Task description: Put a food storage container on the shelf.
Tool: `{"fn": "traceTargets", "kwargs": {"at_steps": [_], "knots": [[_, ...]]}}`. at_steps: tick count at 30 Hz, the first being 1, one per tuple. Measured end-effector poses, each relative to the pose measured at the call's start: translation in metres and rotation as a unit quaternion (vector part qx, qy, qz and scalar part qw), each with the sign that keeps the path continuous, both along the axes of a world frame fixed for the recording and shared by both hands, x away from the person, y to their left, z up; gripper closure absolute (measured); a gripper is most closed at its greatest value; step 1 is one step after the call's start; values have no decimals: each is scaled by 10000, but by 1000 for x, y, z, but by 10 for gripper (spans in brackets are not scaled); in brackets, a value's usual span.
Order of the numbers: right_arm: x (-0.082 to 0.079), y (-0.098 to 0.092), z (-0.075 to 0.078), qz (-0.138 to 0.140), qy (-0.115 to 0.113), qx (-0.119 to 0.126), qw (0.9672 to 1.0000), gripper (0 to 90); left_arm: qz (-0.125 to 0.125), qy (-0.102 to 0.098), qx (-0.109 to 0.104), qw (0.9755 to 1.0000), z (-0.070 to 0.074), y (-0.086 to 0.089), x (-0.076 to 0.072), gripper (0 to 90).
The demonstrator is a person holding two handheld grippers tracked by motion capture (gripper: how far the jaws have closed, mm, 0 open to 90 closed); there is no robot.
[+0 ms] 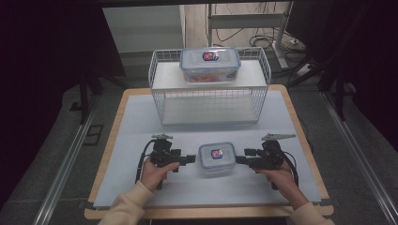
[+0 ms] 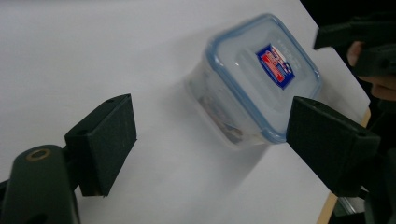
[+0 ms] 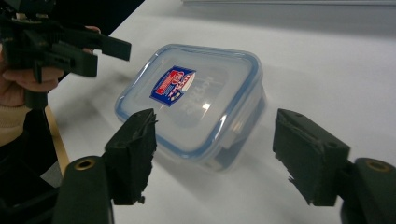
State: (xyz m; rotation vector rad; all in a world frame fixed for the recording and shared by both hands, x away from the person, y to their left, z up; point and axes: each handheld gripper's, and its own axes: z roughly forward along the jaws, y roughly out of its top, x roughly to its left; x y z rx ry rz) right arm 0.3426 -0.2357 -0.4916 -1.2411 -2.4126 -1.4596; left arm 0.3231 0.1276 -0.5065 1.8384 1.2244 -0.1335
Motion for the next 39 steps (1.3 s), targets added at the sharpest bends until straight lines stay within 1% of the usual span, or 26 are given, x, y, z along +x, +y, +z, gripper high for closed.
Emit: {"fn": "traceTargets", "kwargs": {"at_steps": [3, 4, 7, 8, 9, 12, 14, 17, 20, 23, 25, 26, 28, 30, 33, 34, 39], "knots": [[8, 6, -4, 56, 125, -54, 9999, 271, -93, 145, -86, 9998, -5, -14, 1, 162], [10, 7, -6, 48, 164, -57, 9998, 270, -152, 187, -74, 9997, -6, -17, 2, 163], [17, 9, -12, 62, 396, -10, 9992, 260, -239, 317, -143, 9991, -10, -27, 4, 165], [19, 10, -14, 73, 451, 9, 9990, 258, -231, 342, -144, 9990, -11, -30, 4, 166], [21, 11, -15, 84, 516, 17, 9986, 255, -248, 368, -152, 9989, -12, -31, 5, 167], [24, 14, -19, 130, 641, 16, 9979, 251, -219, 516, -285, 9980, -15, -34, 7, 175], [25, 16, -21, 159, 730, 44, 9972, 251, -208, 574, -375, 9974, -17, -34, 8, 186], [27, 19, -23, 200, 842, 63, 9962, 255, -229, 646, -499, 9964, -19, -34, 8, 220], [29, 21, -25, 214, 933, 104, 9954, 273, -263, 683, -535, 9959, -19, -34, 9, 262], [31, 22, -26, 244, 1056, 190, 9939, 304, -306, 696, -572, 9955, -20, -34, 8, 310], [32, 24, -28, 243, 1102, 178, 9935, 317, -294, 687, -531, 9958, -20, -34, 8, 334], [32, 24, -28, 251, 1169, 189, 9927, 319, -265, 677, -532, 9959, -20, -33, 8, 359], [32, 24, -29, 216, 1227, 232, 9919, 323, -230, 658, -554, 9960, -19, -32, 8, 401], [31, 24, -28, 203, 1239, 219, 9918, 327, -250, 602, -538, 9964, -18, -31, 7, 424], [29, 21, -27, 80, 1262, 323, 9915, 383, -263, 551, -535, 9967, -17, -29, 5, 460], [28, 20, -27, 89, 1277, 332, 9912, 391, -257, 528, -556, 9967, -17, -29, 5, 471], [23, 18, -25, 30, 1198, 353, 9922, 423, -260, 432, -576, 9971, -17, -28, 0, 510]]}}
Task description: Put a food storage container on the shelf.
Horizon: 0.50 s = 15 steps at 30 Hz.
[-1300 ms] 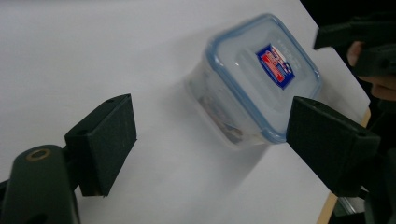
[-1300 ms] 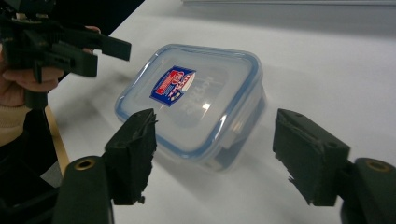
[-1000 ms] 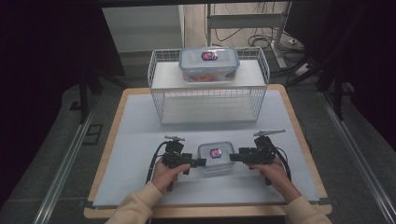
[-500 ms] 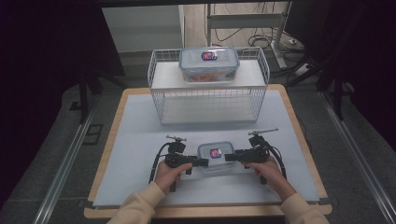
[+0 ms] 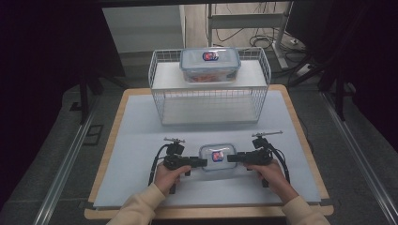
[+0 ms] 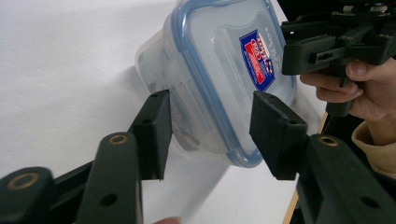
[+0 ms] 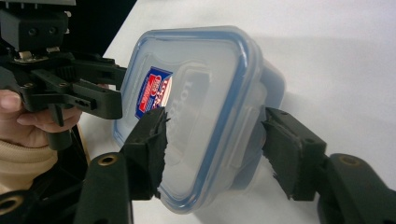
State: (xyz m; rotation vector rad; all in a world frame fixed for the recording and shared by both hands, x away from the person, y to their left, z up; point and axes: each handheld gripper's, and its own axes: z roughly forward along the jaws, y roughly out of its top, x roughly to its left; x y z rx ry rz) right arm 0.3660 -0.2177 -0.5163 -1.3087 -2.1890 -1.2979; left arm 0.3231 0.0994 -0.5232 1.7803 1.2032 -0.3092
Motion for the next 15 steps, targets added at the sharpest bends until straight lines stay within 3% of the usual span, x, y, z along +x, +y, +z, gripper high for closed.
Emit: {"fn": "traceTargets", "kwargs": {"at_steps": [15], "knots": [[-10, -1, 4, 11, -238, -117, 9996, 440, 16, -116, -49, 9999, 2, 2, -5, 581]]}}
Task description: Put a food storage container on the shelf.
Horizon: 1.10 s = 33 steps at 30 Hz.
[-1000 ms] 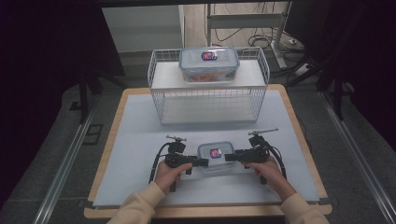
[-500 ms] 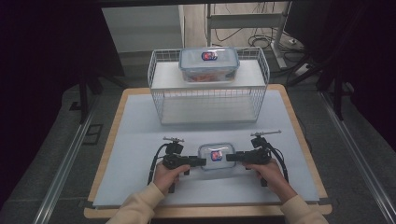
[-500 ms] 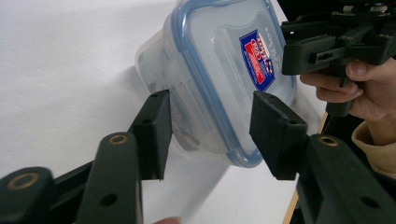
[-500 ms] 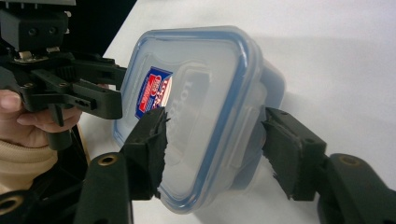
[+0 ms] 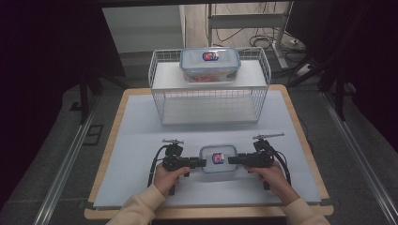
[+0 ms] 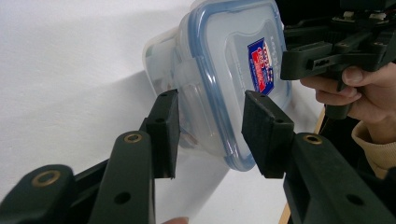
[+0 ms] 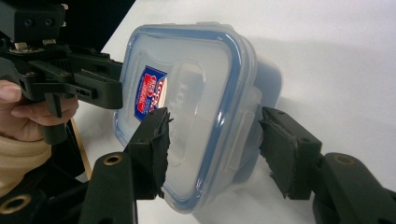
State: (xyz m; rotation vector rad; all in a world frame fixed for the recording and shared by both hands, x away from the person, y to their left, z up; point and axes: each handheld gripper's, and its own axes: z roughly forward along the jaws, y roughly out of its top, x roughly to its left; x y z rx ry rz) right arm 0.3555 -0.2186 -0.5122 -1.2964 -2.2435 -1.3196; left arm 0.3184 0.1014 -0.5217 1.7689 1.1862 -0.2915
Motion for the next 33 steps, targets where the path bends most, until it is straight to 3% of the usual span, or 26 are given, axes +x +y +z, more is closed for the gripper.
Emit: {"fn": "traceTargets", "kwargs": {"at_steps": [2, 6, 13, 26, 33], "knots": [[-1, 0, 0, -12, -18, -7, 10000, 447, 10, -9, 21, 10000, 1, 0, 0, 584], [-1, -4, 3, -16, 27, 213, 9998, 501, 62, -22, -17, 10000, 1, 3, 0, 597], [-2, -3, 2, -14, 0, 144, 9999, 508, 102, -141, -8, 9998, 4, 4, -1, 636], [-1, -4, 0, 10, -28, 188, 9998, 512, 38, -77, -48, 10000, 2, 5, 2, 625], [-3, -4, 1, -73, 22, 266, 9996, 526, 78, -185, -58, 9998, 3, 6, -1, 656]]}}
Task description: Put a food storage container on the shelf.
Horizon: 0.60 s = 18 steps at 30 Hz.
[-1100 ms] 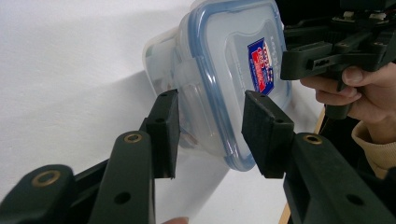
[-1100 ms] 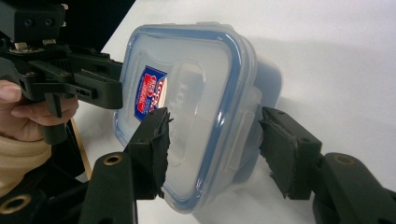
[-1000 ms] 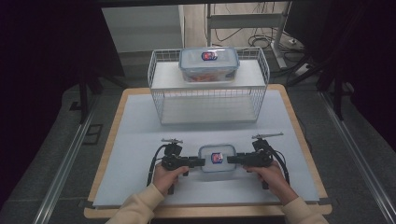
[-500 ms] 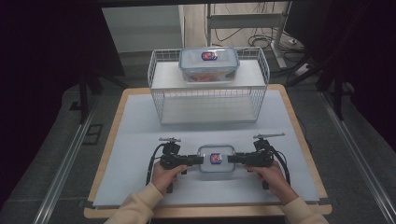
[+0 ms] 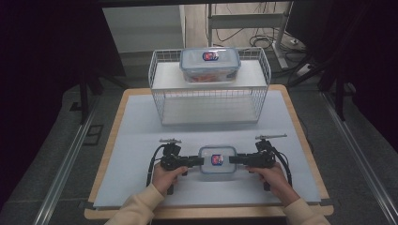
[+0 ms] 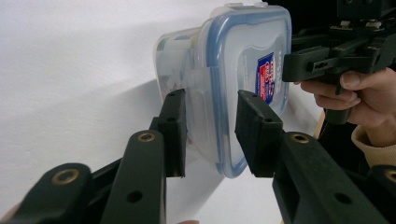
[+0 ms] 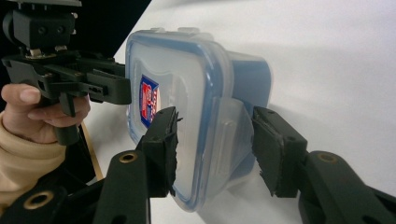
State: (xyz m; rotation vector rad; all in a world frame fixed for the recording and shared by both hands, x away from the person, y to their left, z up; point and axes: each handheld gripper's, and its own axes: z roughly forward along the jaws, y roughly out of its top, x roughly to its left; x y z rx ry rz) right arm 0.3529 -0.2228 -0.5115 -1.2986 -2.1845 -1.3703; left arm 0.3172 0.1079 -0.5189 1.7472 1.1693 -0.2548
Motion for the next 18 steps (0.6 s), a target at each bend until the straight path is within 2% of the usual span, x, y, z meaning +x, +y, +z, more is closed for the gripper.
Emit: {"fn": "traceTargets", "kwargs": {"at_steps": [18], "knots": [[-2, 1, 1, -65, -92, 35, 9999, 535, 69, -51, 6, 10000, 1, 2, -1, 703]]}}
